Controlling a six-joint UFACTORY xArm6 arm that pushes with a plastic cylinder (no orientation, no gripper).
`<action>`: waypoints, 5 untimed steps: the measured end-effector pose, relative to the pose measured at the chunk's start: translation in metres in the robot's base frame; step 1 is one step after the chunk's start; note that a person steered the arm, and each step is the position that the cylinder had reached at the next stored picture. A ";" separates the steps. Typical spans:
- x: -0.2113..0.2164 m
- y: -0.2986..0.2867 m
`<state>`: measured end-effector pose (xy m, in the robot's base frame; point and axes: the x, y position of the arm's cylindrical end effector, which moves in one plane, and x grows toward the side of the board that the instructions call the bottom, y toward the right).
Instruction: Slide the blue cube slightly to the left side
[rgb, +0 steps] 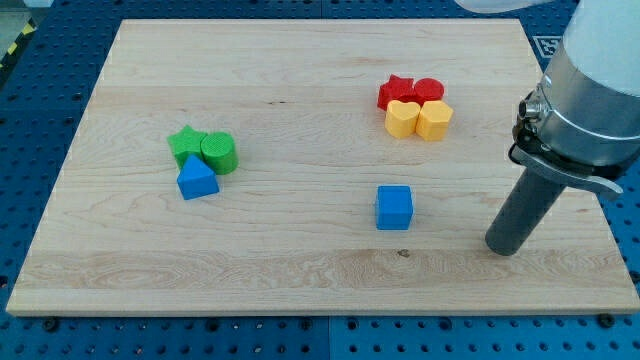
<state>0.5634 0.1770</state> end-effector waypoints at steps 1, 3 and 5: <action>0.000 -0.001; 0.000 -0.013; -0.026 -0.032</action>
